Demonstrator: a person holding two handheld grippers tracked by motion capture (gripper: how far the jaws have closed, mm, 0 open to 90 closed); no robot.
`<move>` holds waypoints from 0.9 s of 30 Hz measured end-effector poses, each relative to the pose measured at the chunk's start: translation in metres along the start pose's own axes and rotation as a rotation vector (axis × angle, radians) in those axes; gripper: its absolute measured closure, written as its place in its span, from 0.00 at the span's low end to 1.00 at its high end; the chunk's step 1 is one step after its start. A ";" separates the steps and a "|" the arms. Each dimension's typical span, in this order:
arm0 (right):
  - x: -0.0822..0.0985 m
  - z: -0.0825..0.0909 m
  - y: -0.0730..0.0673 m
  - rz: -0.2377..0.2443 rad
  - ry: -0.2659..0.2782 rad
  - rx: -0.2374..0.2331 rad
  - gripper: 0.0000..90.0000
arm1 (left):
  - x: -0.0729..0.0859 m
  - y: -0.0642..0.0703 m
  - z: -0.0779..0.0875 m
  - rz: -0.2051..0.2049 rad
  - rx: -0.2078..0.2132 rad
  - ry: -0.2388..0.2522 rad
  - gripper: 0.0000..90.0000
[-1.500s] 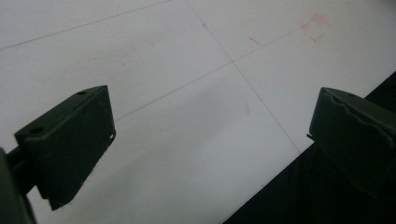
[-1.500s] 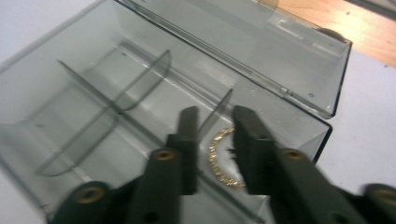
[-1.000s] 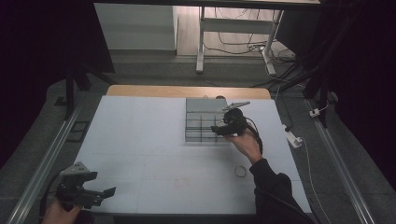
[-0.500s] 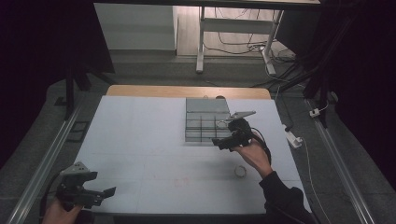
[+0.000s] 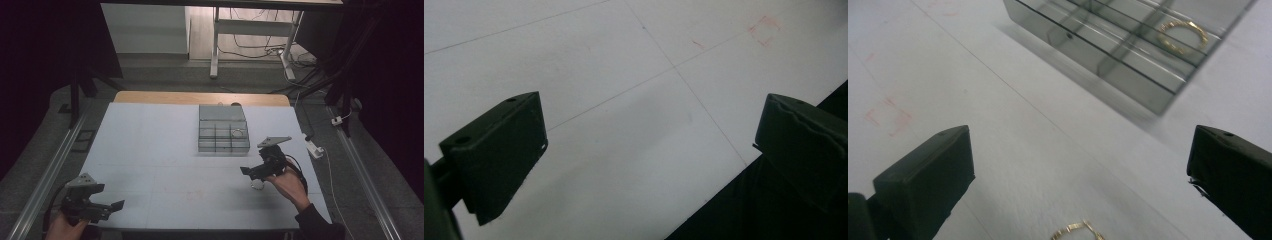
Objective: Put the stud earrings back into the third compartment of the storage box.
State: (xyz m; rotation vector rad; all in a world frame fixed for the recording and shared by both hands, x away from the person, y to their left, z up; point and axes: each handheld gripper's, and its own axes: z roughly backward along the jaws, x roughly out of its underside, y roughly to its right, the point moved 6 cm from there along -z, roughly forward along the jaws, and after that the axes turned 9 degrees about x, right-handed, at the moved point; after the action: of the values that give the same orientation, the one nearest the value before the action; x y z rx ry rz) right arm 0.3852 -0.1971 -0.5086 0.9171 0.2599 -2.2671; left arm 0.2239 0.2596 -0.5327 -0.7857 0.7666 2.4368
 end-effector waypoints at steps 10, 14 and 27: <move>0.033 -0.007 0.028 -0.021 -0.083 0.113 0.00 | 0.000 0.000 0.000 -0.001 0.001 0.001 0.00; 0.046 -0.013 0.035 -0.009 -0.130 0.138 0.00 | 0.000 0.000 0.000 -0.002 0.001 0.002 0.00; 0.060 -0.023 0.033 0.060 -0.212 0.117 0.15 | 0.000 0.000 0.000 -0.004 0.001 0.001 0.00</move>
State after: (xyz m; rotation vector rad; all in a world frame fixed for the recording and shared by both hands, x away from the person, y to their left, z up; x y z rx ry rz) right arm 0.3872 -0.2432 -0.5641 0.7245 0.0054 -2.3208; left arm 0.2238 0.2593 -0.5325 -0.7871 0.7657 2.4326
